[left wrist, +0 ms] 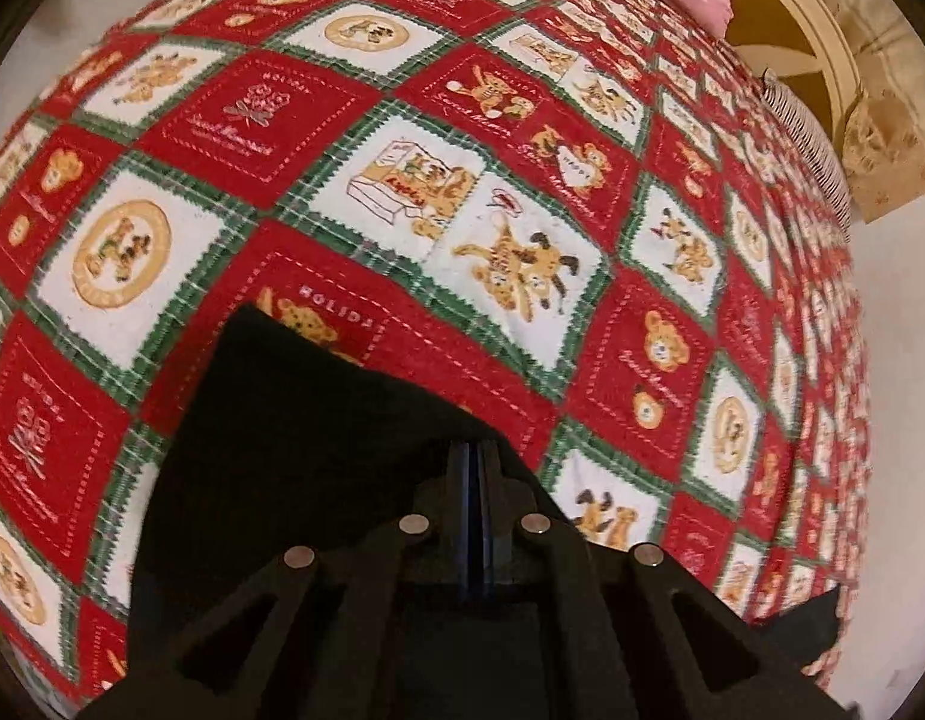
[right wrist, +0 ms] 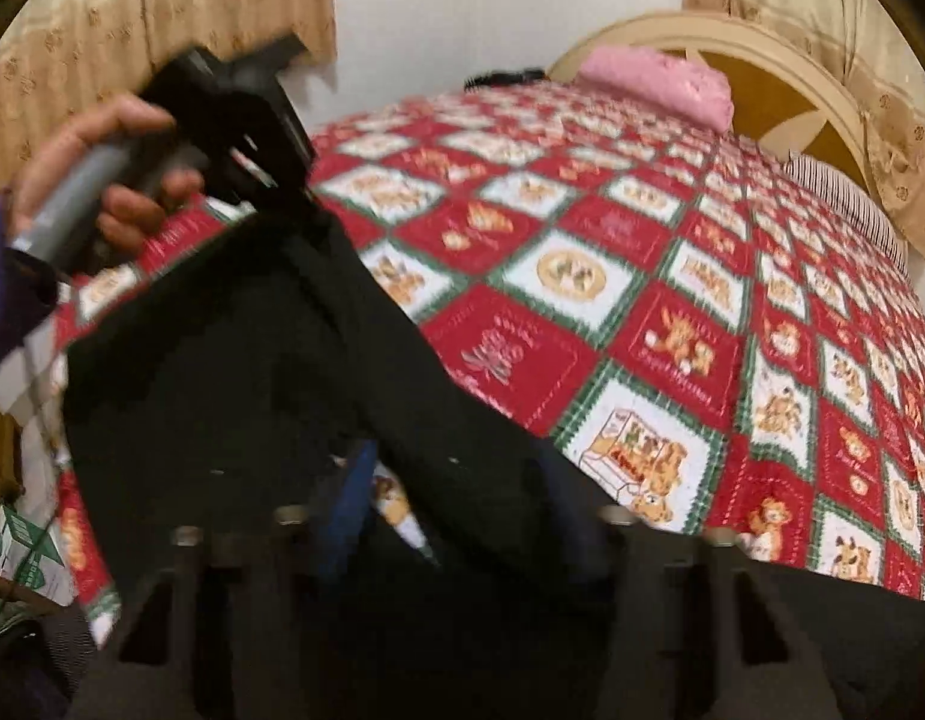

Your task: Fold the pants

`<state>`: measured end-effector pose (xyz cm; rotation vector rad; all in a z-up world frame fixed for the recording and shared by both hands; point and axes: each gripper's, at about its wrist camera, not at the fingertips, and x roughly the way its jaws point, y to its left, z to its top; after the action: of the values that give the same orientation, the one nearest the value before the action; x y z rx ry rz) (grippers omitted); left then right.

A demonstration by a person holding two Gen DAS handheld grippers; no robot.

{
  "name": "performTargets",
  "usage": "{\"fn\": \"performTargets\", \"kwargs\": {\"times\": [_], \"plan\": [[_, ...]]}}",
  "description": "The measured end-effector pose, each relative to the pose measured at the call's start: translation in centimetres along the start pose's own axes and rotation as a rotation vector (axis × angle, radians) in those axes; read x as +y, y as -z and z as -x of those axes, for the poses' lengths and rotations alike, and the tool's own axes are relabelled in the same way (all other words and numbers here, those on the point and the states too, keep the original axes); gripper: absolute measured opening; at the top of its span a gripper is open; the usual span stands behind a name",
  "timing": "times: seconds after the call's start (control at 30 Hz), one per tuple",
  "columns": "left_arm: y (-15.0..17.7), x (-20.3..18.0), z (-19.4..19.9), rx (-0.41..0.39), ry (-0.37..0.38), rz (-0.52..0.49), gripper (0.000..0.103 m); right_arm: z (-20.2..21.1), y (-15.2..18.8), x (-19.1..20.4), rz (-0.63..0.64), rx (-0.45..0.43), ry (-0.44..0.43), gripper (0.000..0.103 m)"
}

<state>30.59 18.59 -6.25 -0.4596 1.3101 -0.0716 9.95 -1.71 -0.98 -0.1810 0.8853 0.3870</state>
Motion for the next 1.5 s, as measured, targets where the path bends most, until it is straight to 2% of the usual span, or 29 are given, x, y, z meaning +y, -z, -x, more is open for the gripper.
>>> {"fn": "performTargets", "kwargs": {"times": [0.03,0.1,0.23,0.3,0.4,0.57,0.73,0.8,0.83,0.87,0.93,0.97,1.03,1.13,1.2,1.43,1.5], "plan": [[0.0,0.3,0.2,0.005,0.020,0.014,0.003,-0.9,0.0,-0.2,-0.004,0.038,-0.008,0.016],[0.3,0.5,1.1,-0.004,0.074,0.025,0.003,-0.9,0.1,-0.3,-0.011,0.033,0.003,0.013],[0.9,0.9,3.8,-0.099,0.120,0.025,0.003,2.9,0.3,0.8,0.013,-0.096,0.009,0.011],[1.1,1.0,4.1,-0.117,0.119,0.028,0.003,4.3,0.5,1.7,0.041,-0.125,0.015,0.011],[1.1,1.1,3.1,-0.081,0.131,0.035,0.004,4.9,1.1,2.7,0.061,-0.118,0.011,0.010],[2.2,1.5,2.4,-0.045,0.250,0.064,0.005,5.0,1.8,3.4,0.060,-0.119,0.020,0.009],[2.8,1.7,3.2,-0.072,0.239,0.068,0.005,4.7,2.0,3.3,0.038,-0.118,0.007,0.009],[2.8,2.1,3.4,-0.071,0.243,0.086,0.016,4.6,2.2,3.3,0.033,-0.113,0.002,0.009],[2.8,2.2,3.5,-0.071,0.242,0.087,0.040,4.5,2.3,3.4,0.033,-0.112,0.002,0.009],[2.9,2.3,3.6,-0.073,0.251,0.096,0.070,4.4,2.5,3.6,0.035,-0.110,0.002,0.009],[2.9,2.6,3.6,-0.060,0.286,0.116,0.099,4.3,2.7,3.8,0.034,-0.107,-0.001,0.009],[2.9,2.6,3.6,-0.047,0.301,0.125,0.099,4.3,2.8,4.0,0.034,-0.105,-0.003,0.009],[2.9,2.5,3.8,-0.054,0.278,0.125,0.099,4.1,2.9,4.2,0.036,-0.102,-0.002,0.009],[2.5,1.8,3.8,-0.081,0.195,0.104,0.099,4.1,3.0,4.4,0.034,-0.103,0.000,0.009],[2.1,1.5,3.5,-0.075,0.170,0.111,0.099,4.2,3.0,4.5,0.029,-0.110,-0.001,0.009],[-0.1,0.0,1.2,-0.004,0.078,0.121,0.099,4.4,3.6,4.8,0.026,-0.121,0.006,0.009],[-0.2,-0.4,-0.3,0.048,0.038,0.120,0.094,4.5,3.7,4.6,0.017,-0.125,0.009,0.009]]}}
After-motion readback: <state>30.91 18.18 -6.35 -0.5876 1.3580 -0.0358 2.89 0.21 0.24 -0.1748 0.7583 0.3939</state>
